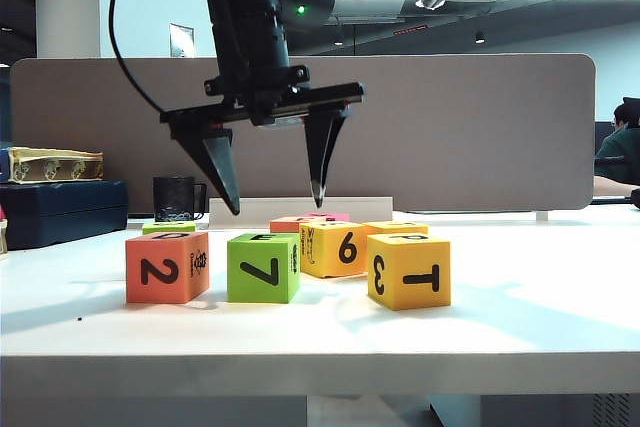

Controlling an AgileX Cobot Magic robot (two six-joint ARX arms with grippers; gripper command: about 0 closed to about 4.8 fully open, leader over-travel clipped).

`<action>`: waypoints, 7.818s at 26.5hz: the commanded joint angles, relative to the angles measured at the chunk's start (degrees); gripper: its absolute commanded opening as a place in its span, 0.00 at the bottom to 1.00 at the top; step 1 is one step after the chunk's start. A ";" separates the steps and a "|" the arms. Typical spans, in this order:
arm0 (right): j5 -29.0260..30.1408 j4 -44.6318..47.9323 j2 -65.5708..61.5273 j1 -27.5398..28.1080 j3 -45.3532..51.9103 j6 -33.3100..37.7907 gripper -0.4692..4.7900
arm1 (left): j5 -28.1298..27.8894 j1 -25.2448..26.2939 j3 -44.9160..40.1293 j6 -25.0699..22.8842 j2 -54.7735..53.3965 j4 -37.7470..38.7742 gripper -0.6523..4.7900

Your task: Select the appropriate blocks from the scattered letter blocks on the table and arrange them in a row to spell out "DEEP".

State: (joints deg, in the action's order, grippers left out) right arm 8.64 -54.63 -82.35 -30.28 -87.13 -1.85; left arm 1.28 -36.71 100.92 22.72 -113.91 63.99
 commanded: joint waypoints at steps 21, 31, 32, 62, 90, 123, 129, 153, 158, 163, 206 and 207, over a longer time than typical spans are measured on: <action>-2.75 -3.67 1.07 0.28 -0.28 -0.39 0.09 | -2.40 0.20 1.11 -33.42 -3.15 -15.91 0.86; -2.78 -3.67 1.60 0.28 -0.28 -0.39 0.09 | -2.14 0.31 1.11 -34.45 -8.00 -17.20 0.86; -2.78 -3.67 1.60 0.28 -0.28 -0.39 0.09 | -2.16 0.31 1.11 -34.84 -8.26 -17.51 0.86; -2.78 -3.43 1.57 0.28 -0.28 -1.40 0.09 | -2.08 -0.59 1.20 -29.81 -6.03 -18.62 0.60; -2.73 -4.39 1.75 0.28 -0.28 -1.40 0.09 | -6.25 -7.54 0.70 -8.85 0.61 0.20 0.60; -2.56 -4.28 1.73 0.28 -0.26 -1.40 0.09 | -6.69 -8.33 1.11 0.22 2.73 -6.01 0.60; -2.58 -4.33 1.73 0.28 -0.26 -1.40 0.09 | -11.63 -8.33 0.79 1.81 2.73 -6.08 0.60; -2.82 -6.58 1.73 0.31 -0.26 -1.42 0.09 | -5.88 -8.35 -8.37 7.98 2.73 -13.42 0.60; -2.80 -6.67 1.73 0.31 -0.26 -1.42 0.09 | -6.54 -8.33 -12.07 9.33 2.73 -16.24 0.61; -2.78 -6.67 1.73 0.31 -0.26 -1.42 0.09 | -6.47 -8.33 -12.44 9.27 2.73 -18.01 0.64; -4.20 -9.92 -13.22 1.55 -0.13 -1.36 0.58 | -7.08 -5.79 3.23 -16.74 33.07 12.90 0.33; -2.93 -9.94 -13.81 1.51 -0.13 -1.33 0.61 | -6.95 -5.79 3.23 -16.72 33.35 12.96 0.33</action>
State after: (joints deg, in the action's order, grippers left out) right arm 3.07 -64.58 -95.68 -28.62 -87.09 -3.09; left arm -6.11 -42.50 104.03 6.00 -81.21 77.06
